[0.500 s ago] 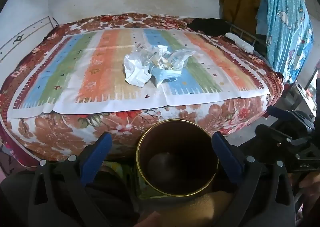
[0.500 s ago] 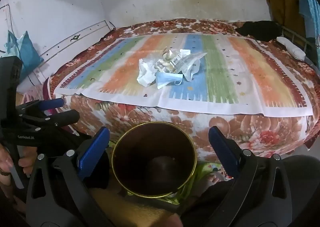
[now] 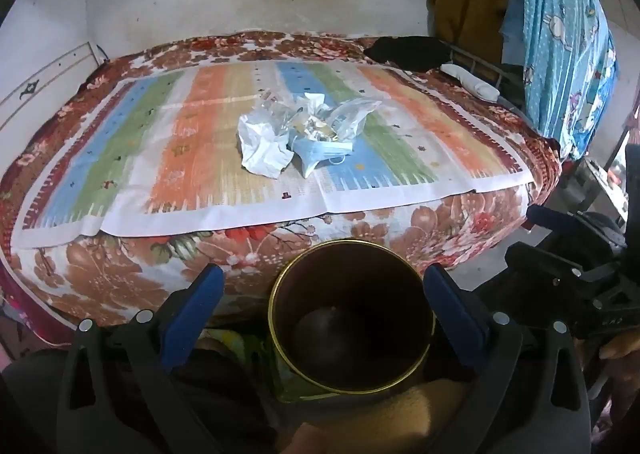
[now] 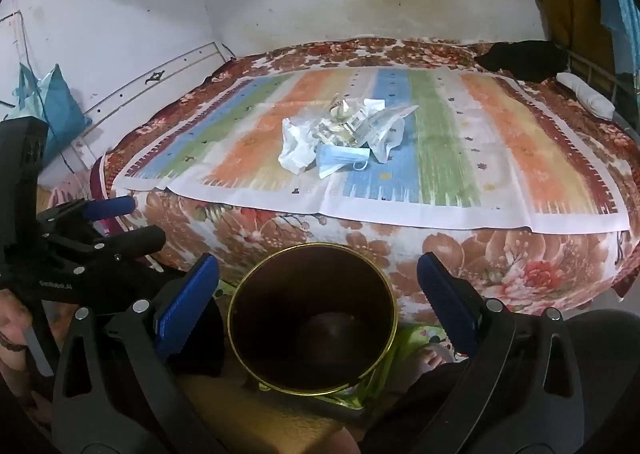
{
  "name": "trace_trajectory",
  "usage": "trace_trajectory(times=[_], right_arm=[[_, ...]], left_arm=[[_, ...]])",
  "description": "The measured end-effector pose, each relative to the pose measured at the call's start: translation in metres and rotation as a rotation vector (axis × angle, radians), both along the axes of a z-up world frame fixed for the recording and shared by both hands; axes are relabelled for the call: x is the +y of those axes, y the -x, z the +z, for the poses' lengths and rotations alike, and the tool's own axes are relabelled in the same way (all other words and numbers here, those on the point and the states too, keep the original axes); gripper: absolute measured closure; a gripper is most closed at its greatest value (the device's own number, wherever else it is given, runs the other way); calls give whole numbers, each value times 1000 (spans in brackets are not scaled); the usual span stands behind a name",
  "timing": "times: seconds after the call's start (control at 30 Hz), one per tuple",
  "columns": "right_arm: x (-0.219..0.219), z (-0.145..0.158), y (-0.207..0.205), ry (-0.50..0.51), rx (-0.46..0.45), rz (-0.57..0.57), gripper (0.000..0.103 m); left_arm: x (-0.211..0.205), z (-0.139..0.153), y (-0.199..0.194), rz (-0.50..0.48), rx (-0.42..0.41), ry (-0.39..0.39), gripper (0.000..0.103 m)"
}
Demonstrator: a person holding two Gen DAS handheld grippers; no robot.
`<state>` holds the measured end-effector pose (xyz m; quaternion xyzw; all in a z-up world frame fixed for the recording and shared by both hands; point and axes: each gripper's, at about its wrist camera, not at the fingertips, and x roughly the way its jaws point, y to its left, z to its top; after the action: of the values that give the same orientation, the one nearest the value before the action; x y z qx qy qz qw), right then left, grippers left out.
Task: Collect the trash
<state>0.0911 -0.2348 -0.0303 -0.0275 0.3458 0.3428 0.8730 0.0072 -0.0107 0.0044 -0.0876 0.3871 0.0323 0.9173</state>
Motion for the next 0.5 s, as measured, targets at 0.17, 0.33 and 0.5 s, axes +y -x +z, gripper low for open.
trace_trajectory(times=[0.17, 0.33, 0.5], right_arm=[[-4, 2, 3, -11, 1, 9, 9], [-1, 3, 3, 3, 0, 15, 9], [4, -3, 8, 10, 15, 9, 9]], left_arm=[[10, 0, 6, 0, -13, 31, 6], [13, 0, 3, 2, -2, 41, 6], [16, -1, 3, 16, 12, 67, 6]])
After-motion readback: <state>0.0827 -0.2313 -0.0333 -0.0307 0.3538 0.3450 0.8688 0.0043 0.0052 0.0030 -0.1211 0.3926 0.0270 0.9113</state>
